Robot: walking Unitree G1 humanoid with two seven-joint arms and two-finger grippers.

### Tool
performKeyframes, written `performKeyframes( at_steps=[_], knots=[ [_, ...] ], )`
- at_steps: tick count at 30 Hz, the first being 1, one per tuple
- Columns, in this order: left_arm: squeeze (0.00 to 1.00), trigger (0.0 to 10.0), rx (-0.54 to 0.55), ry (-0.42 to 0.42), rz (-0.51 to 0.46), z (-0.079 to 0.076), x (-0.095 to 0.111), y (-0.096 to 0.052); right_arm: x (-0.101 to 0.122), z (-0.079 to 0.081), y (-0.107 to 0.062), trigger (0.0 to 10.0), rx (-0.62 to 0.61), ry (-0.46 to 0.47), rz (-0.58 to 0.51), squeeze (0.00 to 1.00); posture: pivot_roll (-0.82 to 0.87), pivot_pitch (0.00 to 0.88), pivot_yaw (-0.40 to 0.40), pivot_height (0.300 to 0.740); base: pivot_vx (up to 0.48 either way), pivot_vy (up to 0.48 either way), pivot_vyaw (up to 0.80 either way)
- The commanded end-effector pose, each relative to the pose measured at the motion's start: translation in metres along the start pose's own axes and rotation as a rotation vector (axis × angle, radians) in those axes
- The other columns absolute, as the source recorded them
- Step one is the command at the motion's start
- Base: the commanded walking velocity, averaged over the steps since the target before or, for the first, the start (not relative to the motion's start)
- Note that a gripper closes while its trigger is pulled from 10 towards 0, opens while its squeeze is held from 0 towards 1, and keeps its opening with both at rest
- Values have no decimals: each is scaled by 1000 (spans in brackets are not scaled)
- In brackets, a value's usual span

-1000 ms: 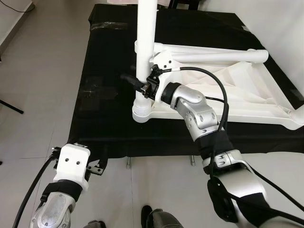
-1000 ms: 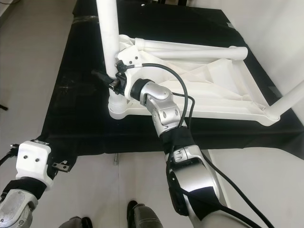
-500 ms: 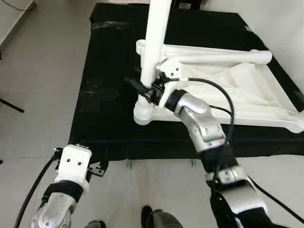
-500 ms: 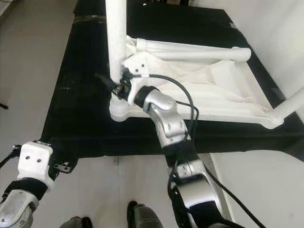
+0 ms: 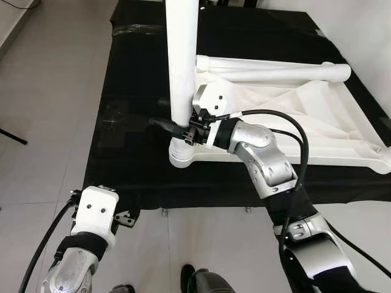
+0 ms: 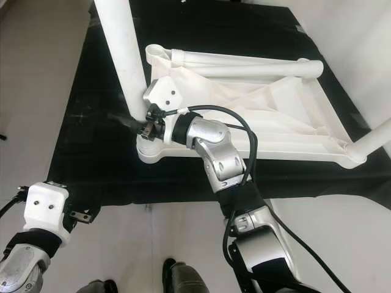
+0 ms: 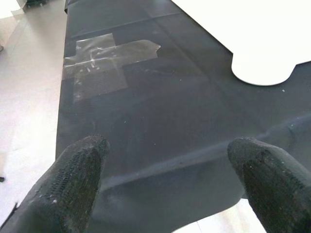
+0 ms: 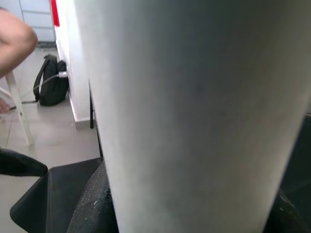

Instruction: Building children table

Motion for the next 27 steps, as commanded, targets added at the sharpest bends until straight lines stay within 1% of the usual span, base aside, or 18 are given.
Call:
performKeyframes(
  at_steps=[1,3,4,5,6,7,8,9,10,11,12,13,14,18,20,21,22,27],
  knots=[
    [0,10000,-3,-2,15,-3,-2,-4,-58,27,-7,10000,66,154,200,0,-188,286,-135,740,0,0,0],
    [0,10000,-3,-2,15,-3,-2,-4,-58,27,-7,10000,66,154,200,0,-188,286,-135,740,0,0,0],
    [0,10000,-3,-3,15,-3,-2,-5,-65,24,-7,10000,-5,182,235,0,-188,286,-137,740,0,0,0],
    [0,10000,-2,-3,16,-3,-2,-6,-74,19,-8,10000,-122,222,278,0,-186,286,-139,740,0,0,0],
    [0,10000,-2,-3,17,-4,-2,-6,-81,16,-10,10000,-202,247,308,0,-186,286,-139,740,0,0,0],
    [0,10000,-2,-4,18,-3,-2,-6,-88,2,-18,10000,-426,302,336,0,-186,286,-141,740,0,0,0],
    [0,10000,-3,-4,19,-3,-3,-7,-91,1,-30,10000,-596,344,344,0,-186,285,-143,740,0,0,0],
    [0,10000,-3,-4,19,-3,-3,-7,-91,1,-30,10000,-596,344,344,0,-186,285,-143,740,0,0,0],
    [0,10000,-3,-5,19,-3,-2,-6,-93,1,-41,10000,-704,371,349,0,-183,287,-139,740,0,0,0],
    [0,10000,-3,-6,20,-3,-3,-6,-91,10,-45,10000,-749,396,342,0,-181,290,-138,740,0,0,0],
    [0,10000,-3,-6,20,-3,-3,-6,-91,10,-45,10000,-749,396,342,0,-181,290,-138,740,0,0,0],
    [0,10000,-3,-2,21,-2,-3,-6,-87,15,-45,10000,-760,404,324,0,-182,288,-131,740,0,0,0],
    [0,10000,-3,2,22,-2,-3,-6,-85,16,-44,10000,-768,407,309,0,-181,281,-126,740,0,0,0],
    [0,10000,-5,6,24,-1,-4,-5,-82,17,-40,10000,-773,394,290,0,-182,277,-123,740,0,0,0],
    [0,10000,-10,7,27,-1,-5,-4,-78,22,-32,10000,-739,374,281,0,-184,275,-122,740,0,0,0],
    [0,10000,-10,7,27,-1,-5,-4,-78,22,-32,10000,-739,374,281,0,-184,275,-122,740,0,0,0],
    [0,10000,-10,8,27,-1,-5,-3,-76,26,-28,10000,-724,374,284,0,-182,274,-123,740,0,0,0],
    [0,10000,-6,11,26,-1,-5,-3,-75,30,-24,10000,-712,380,290,0,-182,274,-123,740,0,0,0]
  ],
)
Point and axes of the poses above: a point about 5 cm out from each wrist's last joint towards the gripper, its own y axis pointing out of the wrist towards the gripper, its own x axis along the axis of the wrist's last joint, z = x × y, the point moved 6 cm from there along y, pointing out of the wrist towards the gripper, and after that the axes turned 7 degrees about -y, right-handed, at the moved point
